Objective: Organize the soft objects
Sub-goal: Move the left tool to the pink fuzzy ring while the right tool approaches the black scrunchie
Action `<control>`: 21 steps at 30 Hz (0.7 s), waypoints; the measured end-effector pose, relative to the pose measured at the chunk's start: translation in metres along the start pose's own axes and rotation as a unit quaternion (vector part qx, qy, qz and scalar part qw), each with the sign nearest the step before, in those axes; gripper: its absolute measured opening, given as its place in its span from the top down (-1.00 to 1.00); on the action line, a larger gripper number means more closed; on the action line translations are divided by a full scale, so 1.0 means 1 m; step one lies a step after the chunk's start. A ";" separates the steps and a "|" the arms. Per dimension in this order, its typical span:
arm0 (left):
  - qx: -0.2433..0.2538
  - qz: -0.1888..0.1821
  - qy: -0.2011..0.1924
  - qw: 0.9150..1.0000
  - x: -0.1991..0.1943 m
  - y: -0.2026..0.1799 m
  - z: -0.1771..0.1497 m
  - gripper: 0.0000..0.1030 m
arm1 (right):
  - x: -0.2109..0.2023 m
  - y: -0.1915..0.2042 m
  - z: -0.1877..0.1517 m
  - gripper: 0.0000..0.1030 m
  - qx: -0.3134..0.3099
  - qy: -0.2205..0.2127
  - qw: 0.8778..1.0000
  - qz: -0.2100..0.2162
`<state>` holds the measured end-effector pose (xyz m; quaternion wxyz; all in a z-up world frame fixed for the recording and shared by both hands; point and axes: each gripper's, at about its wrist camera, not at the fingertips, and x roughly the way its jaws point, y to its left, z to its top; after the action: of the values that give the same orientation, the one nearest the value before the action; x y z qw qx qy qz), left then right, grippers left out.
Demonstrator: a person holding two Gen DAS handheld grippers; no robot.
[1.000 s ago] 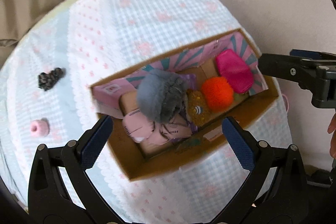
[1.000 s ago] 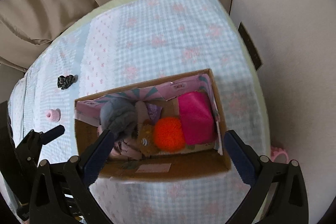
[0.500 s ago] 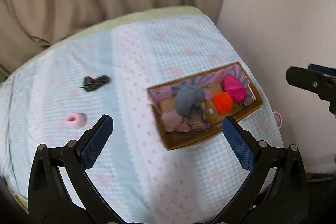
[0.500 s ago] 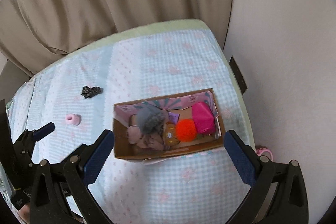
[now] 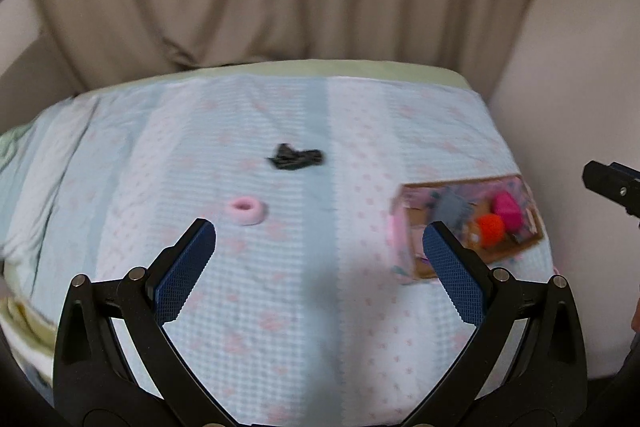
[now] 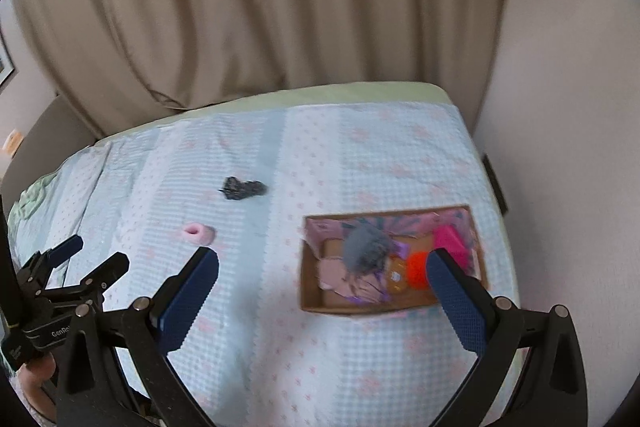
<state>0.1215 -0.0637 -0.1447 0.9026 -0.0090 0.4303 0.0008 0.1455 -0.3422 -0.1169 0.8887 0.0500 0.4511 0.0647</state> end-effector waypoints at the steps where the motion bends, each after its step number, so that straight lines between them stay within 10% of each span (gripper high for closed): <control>1: -0.007 0.008 -0.004 1.000 0.001 0.009 -0.002 -1.00 | 0.005 0.007 0.003 -1.00 -0.006 -0.002 1.000 0.006; 11: -0.082 0.043 0.013 0.996 0.063 0.097 -0.002 -1.00 | 0.082 0.084 0.046 -1.00 -0.065 -0.002 0.996 0.058; 21: -0.100 0.018 0.053 0.993 0.214 0.142 -0.030 -1.00 | 0.238 0.151 0.070 -1.00 -0.109 0.026 0.990 0.085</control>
<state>0.2322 0.0767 -0.3321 0.8728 -0.0915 0.4756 0.0596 0.3304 -0.1576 -0.2428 0.8682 -0.0107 0.4582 0.1901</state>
